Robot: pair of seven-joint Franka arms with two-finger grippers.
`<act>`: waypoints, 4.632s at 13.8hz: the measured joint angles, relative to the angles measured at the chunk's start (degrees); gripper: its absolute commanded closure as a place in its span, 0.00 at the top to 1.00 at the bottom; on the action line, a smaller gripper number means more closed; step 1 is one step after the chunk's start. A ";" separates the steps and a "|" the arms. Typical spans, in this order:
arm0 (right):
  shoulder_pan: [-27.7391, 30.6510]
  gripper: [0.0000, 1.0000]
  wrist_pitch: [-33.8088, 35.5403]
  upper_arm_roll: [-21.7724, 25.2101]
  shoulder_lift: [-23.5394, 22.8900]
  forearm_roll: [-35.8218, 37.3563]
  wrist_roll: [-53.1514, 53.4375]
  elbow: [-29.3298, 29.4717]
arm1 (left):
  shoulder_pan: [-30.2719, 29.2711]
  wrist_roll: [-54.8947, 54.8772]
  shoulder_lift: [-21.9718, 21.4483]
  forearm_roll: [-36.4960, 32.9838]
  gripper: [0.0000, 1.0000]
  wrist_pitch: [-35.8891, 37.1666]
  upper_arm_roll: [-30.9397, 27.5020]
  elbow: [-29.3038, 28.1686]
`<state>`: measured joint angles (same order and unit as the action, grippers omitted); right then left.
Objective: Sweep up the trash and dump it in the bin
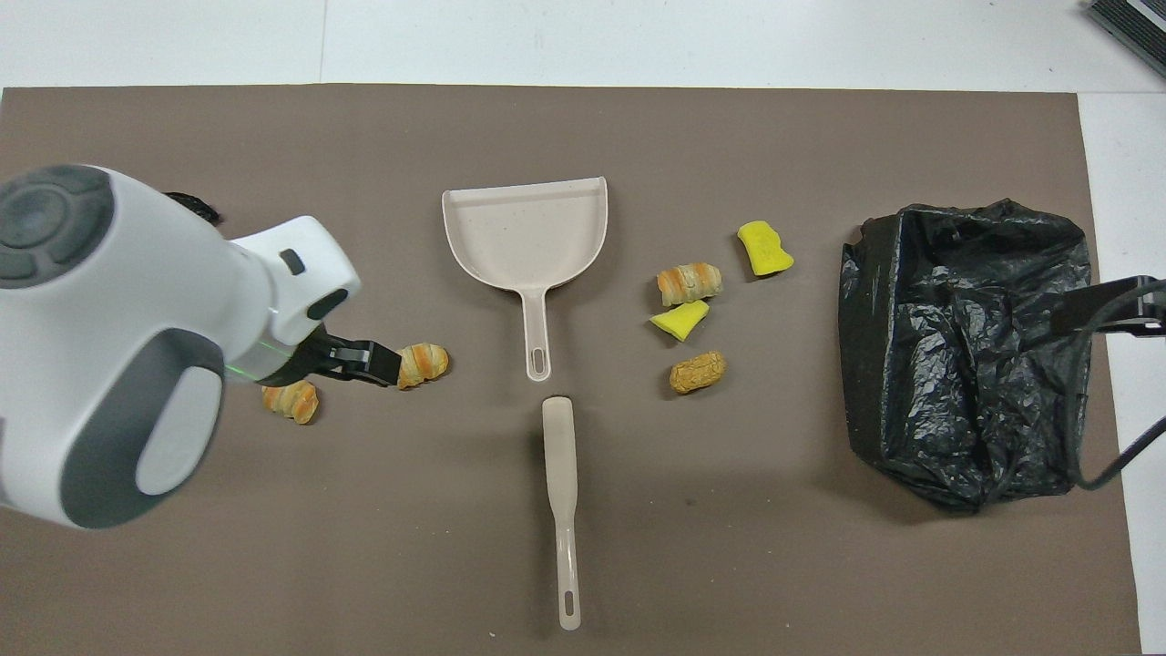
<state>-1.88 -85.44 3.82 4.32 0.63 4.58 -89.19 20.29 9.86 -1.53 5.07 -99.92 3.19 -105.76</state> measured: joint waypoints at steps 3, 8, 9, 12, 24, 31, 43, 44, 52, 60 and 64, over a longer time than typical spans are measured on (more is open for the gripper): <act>0.00 1.00 0.00 0.00 0.05 0.00 0.00 -0.06 | 7.72 7.96 -0.19 0.03 1.00 -2.43 0.14 -2.82; 0.00 1.00 0.00 0.00 0.09 0.00 0.00 -0.13 | 19.17 20.39 0.03 0.08 1.00 -11.36 0.16 -11.32; 0.00 1.00 0.00 0.00 0.10 0.00 0.00 -0.14 | 21.20 23.29 0.08 0.08 1.00 -15.50 0.19 -14.63; 0.00 1.00 0.00 0.00 0.10 0.00 0.00 -0.15 | 26.93 29.08 0.31 0.09 1.00 -25.54 0.21 -23.61; 0.03 1.00 0.03 0.03 0.15 0.00 0.00 -0.29 | 31.15 32.33 1.14 0.11 0.00 -32.82 -0.38 -28.71; 0.07 1.00 0.03 0.19 0.58 0.00 0.00 -0.83 | 30.67 35.78 0.30 0.14 0.00 -20.39 -1.90 -23.69; -8.58 1.00 -7.41 -1.60 -3.85 -0.29 6.04 -3.99 | 14.19 54.62 0.26 -11.51 0.00 -3.00 -2.37 -18.02; -10.49 1.00 -9.12 -1.66 -5.35 -0.30 8.38 -4.05 | 11.65 53.23 0.68 -12.63 0.00 -3.41 -2.40 -17.89; -26.13 1.00 -23.72 -2.06 -21.68 -2.60 27.43 -2.37 | -6.79 33.76 5.23 -21.07 0.00 -11.00 -2.48 -15.38; -35.33 1.00 -35.97 -2.95 -37.24 -2.74 38.82 7.01 | -21.02 5.10 7.91 -22.46 0.00 -23.80 -2.42 -15.16; -35.49 1.00 -39.22 -3.18 -40.08 -2.22 36.94 7.72 | -23.44 -10.48 8.16 -22.42 0.00 -23.78 -2.17 -15.44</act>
<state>-37.37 -124.66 0.63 -35.75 -1.59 41.52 -81.47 -3.14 -0.61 6.63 -17.36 -123.70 1.01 -121.20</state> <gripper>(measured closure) 0.000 0.744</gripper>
